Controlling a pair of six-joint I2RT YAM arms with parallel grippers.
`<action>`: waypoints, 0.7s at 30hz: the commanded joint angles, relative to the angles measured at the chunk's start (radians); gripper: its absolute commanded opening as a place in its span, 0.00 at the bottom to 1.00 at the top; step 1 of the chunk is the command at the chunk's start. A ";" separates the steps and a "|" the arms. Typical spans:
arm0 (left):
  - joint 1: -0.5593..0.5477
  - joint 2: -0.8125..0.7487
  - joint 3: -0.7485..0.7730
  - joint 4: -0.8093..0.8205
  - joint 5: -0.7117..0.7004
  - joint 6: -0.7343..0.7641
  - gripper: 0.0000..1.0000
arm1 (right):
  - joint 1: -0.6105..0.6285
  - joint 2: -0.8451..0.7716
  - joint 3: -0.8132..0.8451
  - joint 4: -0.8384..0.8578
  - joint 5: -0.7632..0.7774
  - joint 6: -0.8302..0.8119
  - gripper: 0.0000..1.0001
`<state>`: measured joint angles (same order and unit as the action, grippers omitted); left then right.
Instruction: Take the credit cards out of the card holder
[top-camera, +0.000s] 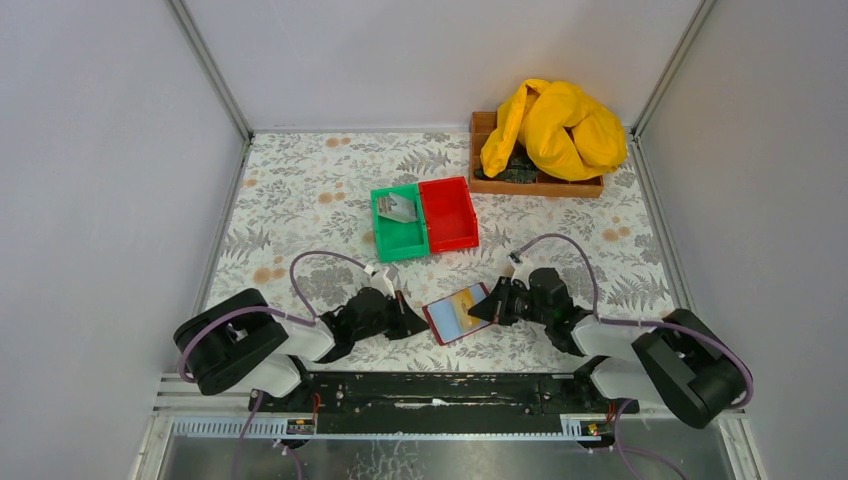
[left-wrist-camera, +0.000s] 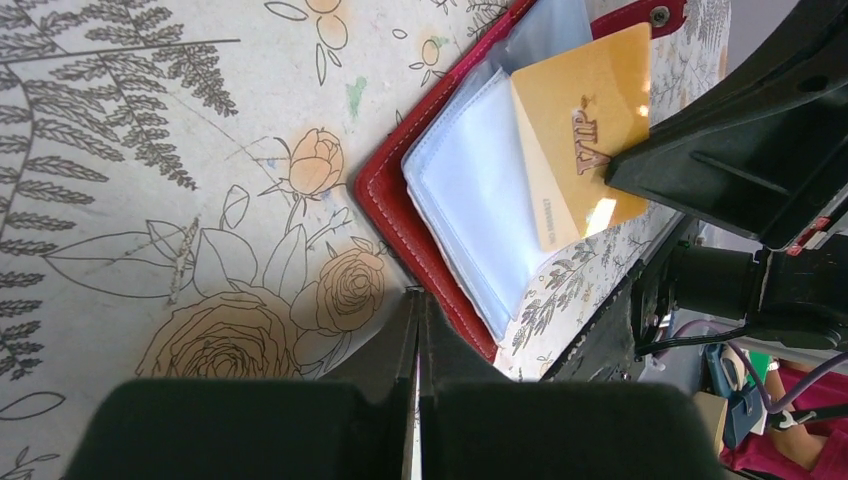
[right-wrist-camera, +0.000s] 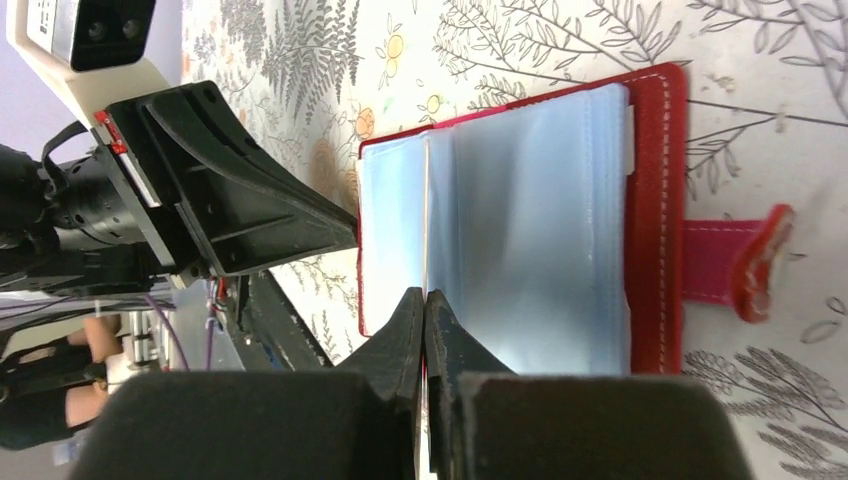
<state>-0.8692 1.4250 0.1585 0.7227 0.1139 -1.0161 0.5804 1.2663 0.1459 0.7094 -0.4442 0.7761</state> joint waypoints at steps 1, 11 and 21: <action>0.007 -0.014 0.012 -0.089 0.000 0.048 0.00 | -0.006 -0.117 0.032 -0.158 0.111 -0.095 0.00; 0.036 -0.184 0.059 -0.117 0.181 0.175 0.57 | -0.007 -0.445 0.028 -0.305 0.108 -0.158 0.00; 0.099 -0.354 0.144 -0.172 0.430 0.293 0.57 | -0.007 -0.435 -0.017 -0.092 -0.303 -0.038 0.00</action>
<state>-0.7937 1.1065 0.2474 0.5644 0.3756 -0.8074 0.5793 0.8085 0.1467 0.4446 -0.5571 0.6647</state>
